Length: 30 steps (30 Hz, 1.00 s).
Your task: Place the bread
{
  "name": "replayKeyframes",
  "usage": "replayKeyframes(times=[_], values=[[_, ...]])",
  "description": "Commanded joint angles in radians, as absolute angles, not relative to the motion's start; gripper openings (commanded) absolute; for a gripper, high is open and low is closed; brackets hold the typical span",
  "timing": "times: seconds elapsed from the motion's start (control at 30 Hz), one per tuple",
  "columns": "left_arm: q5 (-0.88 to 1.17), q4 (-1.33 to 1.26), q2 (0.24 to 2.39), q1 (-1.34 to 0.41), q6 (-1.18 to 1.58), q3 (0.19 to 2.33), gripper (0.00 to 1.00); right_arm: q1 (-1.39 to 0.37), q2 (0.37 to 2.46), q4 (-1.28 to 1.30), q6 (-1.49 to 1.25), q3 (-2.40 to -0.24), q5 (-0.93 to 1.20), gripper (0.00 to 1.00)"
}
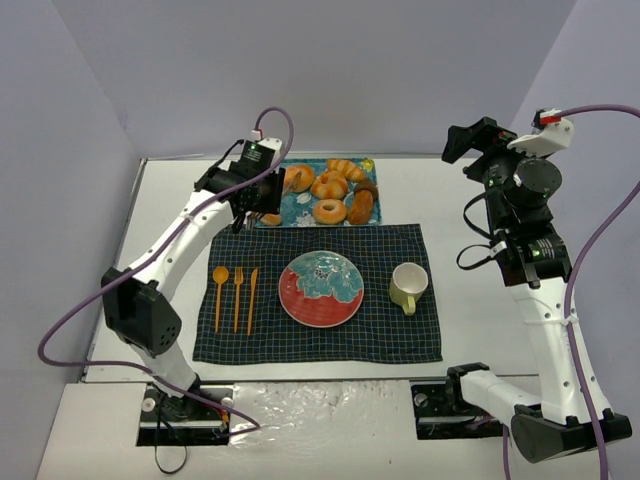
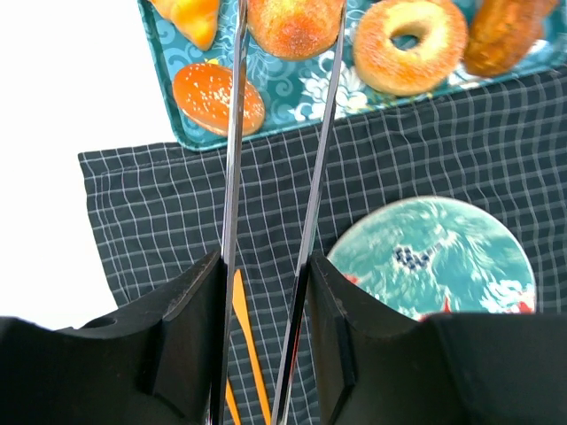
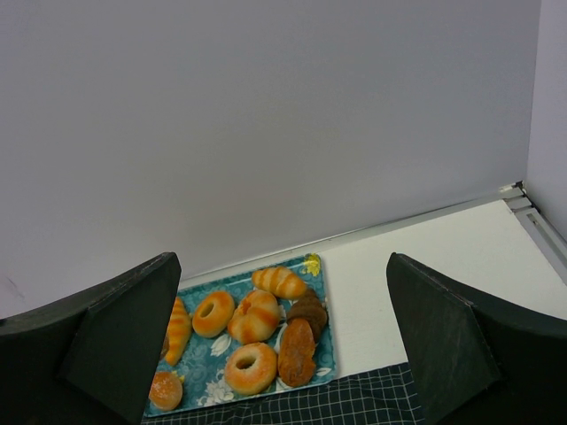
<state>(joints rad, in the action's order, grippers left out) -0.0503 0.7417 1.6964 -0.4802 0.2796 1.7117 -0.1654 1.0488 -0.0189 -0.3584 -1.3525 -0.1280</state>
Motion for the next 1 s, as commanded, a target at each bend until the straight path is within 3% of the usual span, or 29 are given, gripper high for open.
replayKeyframes(times=[0.0, 0.97], values=[[-0.054, 0.743, 1.557, -0.513, 0.282, 1.662, 0.27, -0.167, 1.063, -0.092, -0.349, -1.375, -0.142, 1.00], [-0.020, 0.814, 1.257, -0.860, 0.460, 1.259, 0.27, -0.169, 1.090, -0.127, -0.372, -1.341, -0.119, 1.00]])
